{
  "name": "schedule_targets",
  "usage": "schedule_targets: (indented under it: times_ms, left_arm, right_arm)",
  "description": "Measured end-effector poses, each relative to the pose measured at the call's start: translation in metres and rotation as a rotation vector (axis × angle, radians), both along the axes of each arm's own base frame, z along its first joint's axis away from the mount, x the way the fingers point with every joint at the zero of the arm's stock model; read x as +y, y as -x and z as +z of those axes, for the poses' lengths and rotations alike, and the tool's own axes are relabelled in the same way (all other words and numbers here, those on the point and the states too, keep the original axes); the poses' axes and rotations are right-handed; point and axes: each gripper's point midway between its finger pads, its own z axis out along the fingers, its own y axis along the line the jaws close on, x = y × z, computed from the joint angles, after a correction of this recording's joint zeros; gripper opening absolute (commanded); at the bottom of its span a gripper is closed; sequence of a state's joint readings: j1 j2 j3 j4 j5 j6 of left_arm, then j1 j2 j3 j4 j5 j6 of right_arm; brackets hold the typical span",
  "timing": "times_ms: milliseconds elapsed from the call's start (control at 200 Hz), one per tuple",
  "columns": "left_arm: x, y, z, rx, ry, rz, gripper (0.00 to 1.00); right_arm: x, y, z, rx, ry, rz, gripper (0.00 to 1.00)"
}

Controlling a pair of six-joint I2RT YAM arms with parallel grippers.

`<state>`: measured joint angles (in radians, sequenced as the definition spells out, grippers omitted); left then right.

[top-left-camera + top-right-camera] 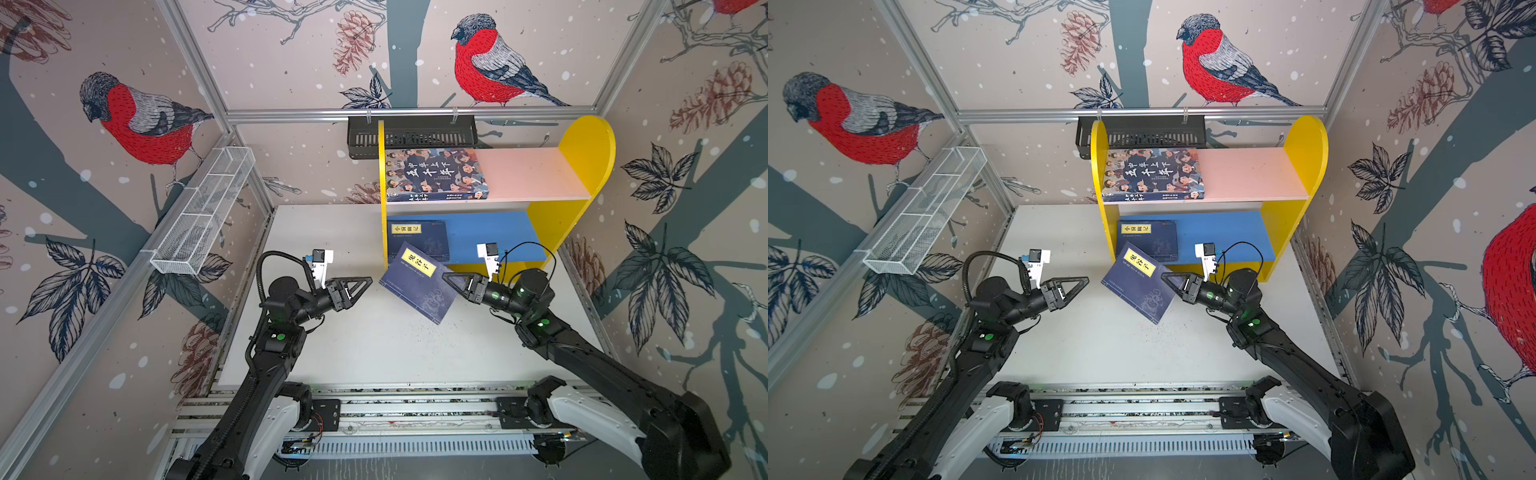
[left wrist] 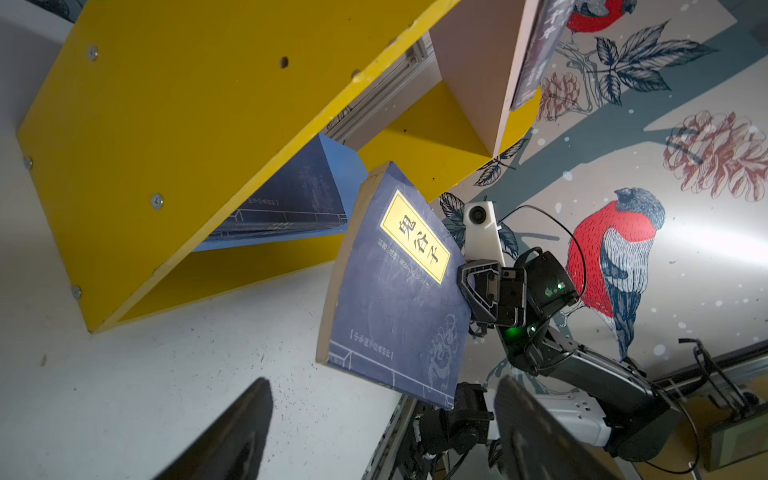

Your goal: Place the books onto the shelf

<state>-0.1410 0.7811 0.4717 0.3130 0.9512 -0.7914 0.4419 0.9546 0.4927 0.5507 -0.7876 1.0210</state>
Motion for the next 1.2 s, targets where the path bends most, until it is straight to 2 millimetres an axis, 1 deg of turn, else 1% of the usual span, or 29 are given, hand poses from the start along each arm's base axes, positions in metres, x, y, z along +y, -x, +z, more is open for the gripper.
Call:
schedule_targets:
  times_ms: [105,235,330,415,530,605,660,785,1010,1105,1200]
  left_arm:
    - [-0.006,0.007,-0.01,-0.002,-0.023,-0.076,0.88]
    - [-0.013,0.012,-0.022,0.053,-0.003,-0.157,0.88]
    - [-0.02,0.02,-0.018,0.05,0.036,-0.208,0.88]
    - [-0.029,0.03,-0.009,0.024,0.058,-0.265,0.91]
    - [-0.039,0.041,-0.003,0.025,0.071,-0.328,0.86]
    - [-0.043,0.047,-0.002,0.022,0.077,-0.356,0.82]
    - [-0.045,0.049,-0.002,0.028,0.083,-0.367,0.75]
    - [-0.047,0.051,-0.006,0.06,0.089,-0.374,0.67]
    - [-0.056,0.056,-0.008,0.104,0.1,-0.412,0.49]
    - [-0.058,0.057,-0.009,0.122,0.104,-0.421,0.4]
    - [-0.058,0.056,-0.006,0.116,0.109,-0.419,0.29]
  right_arm:
    - [-0.006,0.014,0.0,0.006,0.008,0.09,0.01]
    - [-0.004,0.033,0.004,-0.017,0.01,0.208,0.0]
    - [-0.002,0.041,0.006,-0.019,0.009,0.265,0.0]
    - [0.0,0.045,0.003,-0.007,0.01,0.305,0.0]
    - [0.006,0.051,0.005,-0.013,0.007,0.347,0.0]
    - [0.009,0.053,0.006,-0.015,0.006,0.367,0.0]
    - [0.011,0.054,0.005,0.004,0.005,0.377,0.0]
    - [0.017,0.057,0.005,0.006,0.006,0.401,0.0]
    - [0.023,0.056,0.003,0.015,0.011,0.42,0.0]
    - [0.023,0.055,0.005,-0.002,0.014,0.42,0.0]
    - [0.024,0.055,0.006,-0.011,0.017,0.421,0.0]
